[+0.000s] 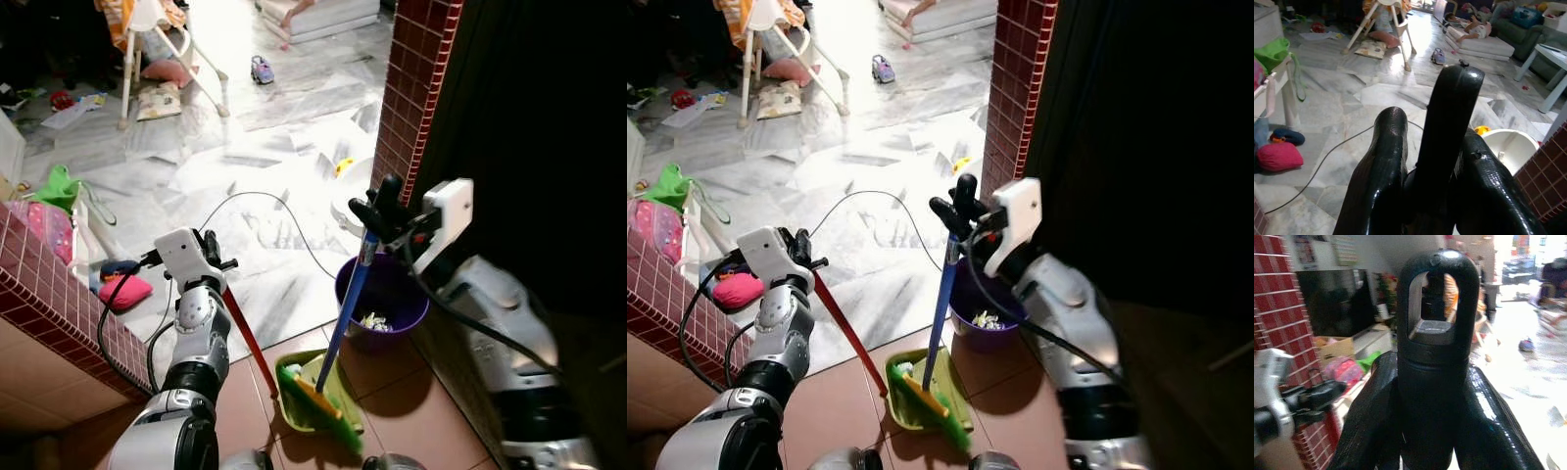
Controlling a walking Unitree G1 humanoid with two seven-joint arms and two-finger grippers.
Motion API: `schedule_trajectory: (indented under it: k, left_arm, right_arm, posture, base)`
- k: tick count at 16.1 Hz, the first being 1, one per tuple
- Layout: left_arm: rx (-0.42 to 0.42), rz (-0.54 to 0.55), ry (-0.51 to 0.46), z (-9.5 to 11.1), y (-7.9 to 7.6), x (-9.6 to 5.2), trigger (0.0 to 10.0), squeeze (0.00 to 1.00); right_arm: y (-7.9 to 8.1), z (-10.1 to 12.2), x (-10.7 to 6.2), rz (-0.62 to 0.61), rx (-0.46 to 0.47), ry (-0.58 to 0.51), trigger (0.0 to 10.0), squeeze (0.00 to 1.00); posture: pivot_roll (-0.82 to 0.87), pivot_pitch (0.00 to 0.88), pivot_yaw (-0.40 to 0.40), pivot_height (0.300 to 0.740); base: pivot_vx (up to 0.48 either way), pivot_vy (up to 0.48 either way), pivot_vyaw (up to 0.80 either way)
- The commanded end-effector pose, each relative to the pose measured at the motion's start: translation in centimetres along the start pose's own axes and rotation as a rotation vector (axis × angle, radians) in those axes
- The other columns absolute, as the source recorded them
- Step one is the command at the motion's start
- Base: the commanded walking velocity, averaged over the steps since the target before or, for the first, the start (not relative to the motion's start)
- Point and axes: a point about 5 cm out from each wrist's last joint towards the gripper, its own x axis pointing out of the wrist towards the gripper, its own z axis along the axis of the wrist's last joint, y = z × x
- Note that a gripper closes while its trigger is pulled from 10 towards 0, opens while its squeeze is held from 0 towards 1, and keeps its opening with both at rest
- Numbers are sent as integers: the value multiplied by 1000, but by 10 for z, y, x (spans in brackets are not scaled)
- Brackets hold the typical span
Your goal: Sweep floor
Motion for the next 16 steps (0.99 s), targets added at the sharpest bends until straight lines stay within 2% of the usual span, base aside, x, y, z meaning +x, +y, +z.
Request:
schedule_trajectory:
  k: [1,4,5,10,11,12,14,16]
  left_arm:
    - [3,14,90,-18,2,-7,10000,0]
    - [8,25,99,-19,6,-7,10000,0]
    - [10,27,101,-20,6,-7,10000,0]
    - [18,22,108,-20,4,-7,10000,0]
    - [19,22,109,-21,4,-7,10000,0]
    - [21,25,108,-20,4,-7,10000,0]
    - [27,33,100,-19,5,-6,10000,0]
    - [39,44,77,-15,7,-6,10000,0]
  right_arm:
    - [11,15,4,102,-35,-37,10000,0]
    - [17,23,4,171,-75,-32,10000,0]
    - [17,33,5,180,-78,-55,10000,0]
    - [5,66,13,105,-44,-192,10000,0]
    - [3,68,13,96,-49,-201,10000,0]
    - [-2,71,13,52,-104,-210,10000,0]
    - [-11,68,13,-41,-135,-210,10000,0]
    - [-17,53,11,-108,-141,-169,10000,0]
  posture:
    - [-185,0,44,740]
    - [-185,0,44,740]
    - [-188,0,45,740]
    - [-195,0,51,740]
    - [-196,0,51,740]
    - [-197,0,52,740]
    - [-195,0,50,740]
    - [-186,0,48,740]
  base:
    - [0,0,0]
    - [0,0,0]
    - [0,0,0]
    - [0,0,0]
    - [0,0,0]
    - [0,0,0]
    - [0,0,0]
    - [0,0,0]
